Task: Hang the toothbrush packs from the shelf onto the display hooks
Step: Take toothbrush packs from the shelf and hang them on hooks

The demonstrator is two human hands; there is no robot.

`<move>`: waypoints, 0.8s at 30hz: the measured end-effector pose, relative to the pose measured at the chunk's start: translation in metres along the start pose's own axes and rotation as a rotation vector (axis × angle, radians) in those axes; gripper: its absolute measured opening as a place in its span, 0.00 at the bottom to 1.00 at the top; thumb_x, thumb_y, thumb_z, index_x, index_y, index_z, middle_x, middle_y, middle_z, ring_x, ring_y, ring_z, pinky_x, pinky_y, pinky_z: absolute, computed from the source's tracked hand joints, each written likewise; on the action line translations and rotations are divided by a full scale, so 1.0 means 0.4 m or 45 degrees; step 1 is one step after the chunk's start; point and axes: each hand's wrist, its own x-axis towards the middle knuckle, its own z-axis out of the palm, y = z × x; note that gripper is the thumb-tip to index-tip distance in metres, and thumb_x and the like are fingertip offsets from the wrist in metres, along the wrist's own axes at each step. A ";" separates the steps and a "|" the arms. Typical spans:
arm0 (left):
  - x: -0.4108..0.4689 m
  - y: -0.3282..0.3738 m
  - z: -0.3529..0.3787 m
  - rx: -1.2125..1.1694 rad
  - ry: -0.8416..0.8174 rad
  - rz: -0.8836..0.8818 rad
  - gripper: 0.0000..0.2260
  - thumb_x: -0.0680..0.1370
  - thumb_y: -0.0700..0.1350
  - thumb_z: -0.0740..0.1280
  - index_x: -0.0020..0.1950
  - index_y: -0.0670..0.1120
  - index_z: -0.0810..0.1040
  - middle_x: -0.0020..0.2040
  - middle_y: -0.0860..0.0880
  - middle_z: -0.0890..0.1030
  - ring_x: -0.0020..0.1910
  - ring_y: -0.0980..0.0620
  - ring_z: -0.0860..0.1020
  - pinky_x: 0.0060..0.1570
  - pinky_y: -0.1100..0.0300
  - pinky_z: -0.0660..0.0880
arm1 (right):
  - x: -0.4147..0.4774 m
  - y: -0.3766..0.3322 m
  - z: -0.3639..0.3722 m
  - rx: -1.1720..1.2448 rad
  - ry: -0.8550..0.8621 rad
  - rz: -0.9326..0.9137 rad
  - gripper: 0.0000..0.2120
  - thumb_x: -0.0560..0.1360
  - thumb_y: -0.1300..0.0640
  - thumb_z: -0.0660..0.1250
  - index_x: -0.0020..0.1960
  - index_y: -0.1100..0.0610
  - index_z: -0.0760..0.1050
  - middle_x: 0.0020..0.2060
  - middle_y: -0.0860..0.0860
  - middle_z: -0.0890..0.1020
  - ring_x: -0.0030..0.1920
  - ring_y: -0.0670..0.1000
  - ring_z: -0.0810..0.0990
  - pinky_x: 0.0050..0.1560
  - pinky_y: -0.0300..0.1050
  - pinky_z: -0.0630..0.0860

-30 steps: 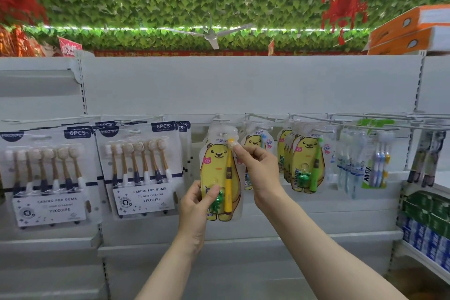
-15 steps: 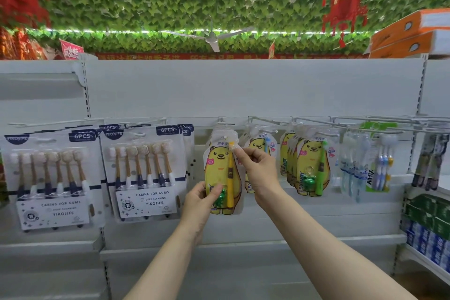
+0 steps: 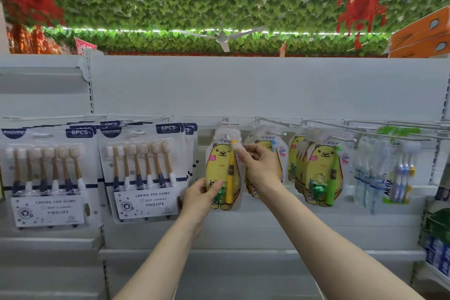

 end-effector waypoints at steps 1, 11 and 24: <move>0.003 -0.005 0.002 0.003 0.003 0.002 0.08 0.78 0.47 0.70 0.56 0.47 0.81 0.48 0.50 0.86 0.48 0.54 0.83 0.41 0.65 0.76 | 0.006 0.005 -0.001 0.002 -0.003 -0.007 0.14 0.74 0.48 0.74 0.54 0.56 0.81 0.44 0.50 0.86 0.38 0.37 0.82 0.35 0.27 0.73; 0.009 -0.072 0.005 0.029 0.057 0.006 0.08 0.78 0.47 0.70 0.56 0.47 0.80 0.50 0.48 0.86 0.54 0.46 0.82 0.57 0.49 0.78 | 0.051 0.040 -0.012 -0.012 -0.071 -0.035 0.14 0.74 0.47 0.75 0.54 0.55 0.81 0.45 0.51 0.86 0.47 0.47 0.84 0.45 0.36 0.79; -0.027 -0.053 0.025 0.069 0.165 0.017 0.08 0.79 0.46 0.69 0.56 0.46 0.78 0.51 0.46 0.84 0.53 0.46 0.81 0.48 0.58 0.77 | 0.026 0.013 -0.026 -0.144 -0.109 -0.038 0.19 0.74 0.43 0.73 0.58 0.55 0.79 0.49 0.49 0.84 0.52 0.46 0.82 0.42 0.34 0.75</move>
